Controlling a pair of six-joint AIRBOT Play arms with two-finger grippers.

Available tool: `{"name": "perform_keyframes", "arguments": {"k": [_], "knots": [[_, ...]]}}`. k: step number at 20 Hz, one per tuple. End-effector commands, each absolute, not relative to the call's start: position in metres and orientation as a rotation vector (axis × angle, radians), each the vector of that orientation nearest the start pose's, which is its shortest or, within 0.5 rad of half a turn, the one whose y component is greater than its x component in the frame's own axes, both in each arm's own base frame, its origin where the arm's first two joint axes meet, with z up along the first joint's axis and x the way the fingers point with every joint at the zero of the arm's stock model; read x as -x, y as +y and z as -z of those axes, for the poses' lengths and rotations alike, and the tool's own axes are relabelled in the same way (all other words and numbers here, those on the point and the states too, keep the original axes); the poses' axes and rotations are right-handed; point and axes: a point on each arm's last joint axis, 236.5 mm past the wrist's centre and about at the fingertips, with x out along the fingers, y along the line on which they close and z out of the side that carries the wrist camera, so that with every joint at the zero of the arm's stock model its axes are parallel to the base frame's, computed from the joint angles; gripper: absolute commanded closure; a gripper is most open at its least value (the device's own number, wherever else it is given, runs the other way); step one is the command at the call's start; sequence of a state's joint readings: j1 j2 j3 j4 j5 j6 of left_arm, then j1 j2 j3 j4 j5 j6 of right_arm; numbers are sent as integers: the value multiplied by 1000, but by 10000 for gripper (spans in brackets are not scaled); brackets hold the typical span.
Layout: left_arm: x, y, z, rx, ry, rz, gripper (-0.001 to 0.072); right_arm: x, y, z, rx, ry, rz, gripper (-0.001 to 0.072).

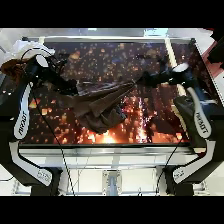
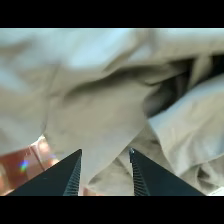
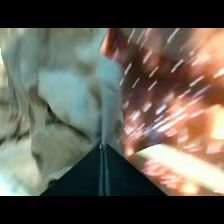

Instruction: Fold the shirts.

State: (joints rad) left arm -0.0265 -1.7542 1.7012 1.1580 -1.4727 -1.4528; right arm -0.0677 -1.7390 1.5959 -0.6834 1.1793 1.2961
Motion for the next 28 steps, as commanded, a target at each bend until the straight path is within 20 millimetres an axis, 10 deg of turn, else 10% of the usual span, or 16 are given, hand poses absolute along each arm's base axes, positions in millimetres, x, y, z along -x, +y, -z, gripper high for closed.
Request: {"name": "perform_keyframes", "arguments": {"k": [1, 7, 8, 10, 11, 16, 22, 27, 28], "knots": [[-445, -124, 5, 296, 1476, 421, 378, -506, 70, -65, -547, 1096, -422, 689], [-373, -164, 67, 191, 1689, 525, 378, -464, 32, -29, -385, 1313, -298, 685], [-370, -165, 70, 181, 1694, 526, 378, -465, 38, -31, -392, 1308, -322, 630], [-386, -176, 59, 231, 1628, 543, 378, -467, 48, -29, -388, 1302, -336, 214], [-397, -181, 50, 243, 1584, 553, 378, -469, 55, -26, -381, 1303, -344, 166], [-437, -199, 7, 285, 1415, 598, 376, -480, 126, 25, -430, 1366, -448, 175], [-434, -200, -2, 273, 1422, 621, 377, -468, 185, 106, -462, 1500, -500, 210], [-434, -200, -2, 256, 1414, 636, 377, -478, 209, 111, -563, 1466, -526, 302], [-434, -200, -2, 256, 1414, 636, 377, -482, 212, 108, -585, 1445, -535, 421]]}}
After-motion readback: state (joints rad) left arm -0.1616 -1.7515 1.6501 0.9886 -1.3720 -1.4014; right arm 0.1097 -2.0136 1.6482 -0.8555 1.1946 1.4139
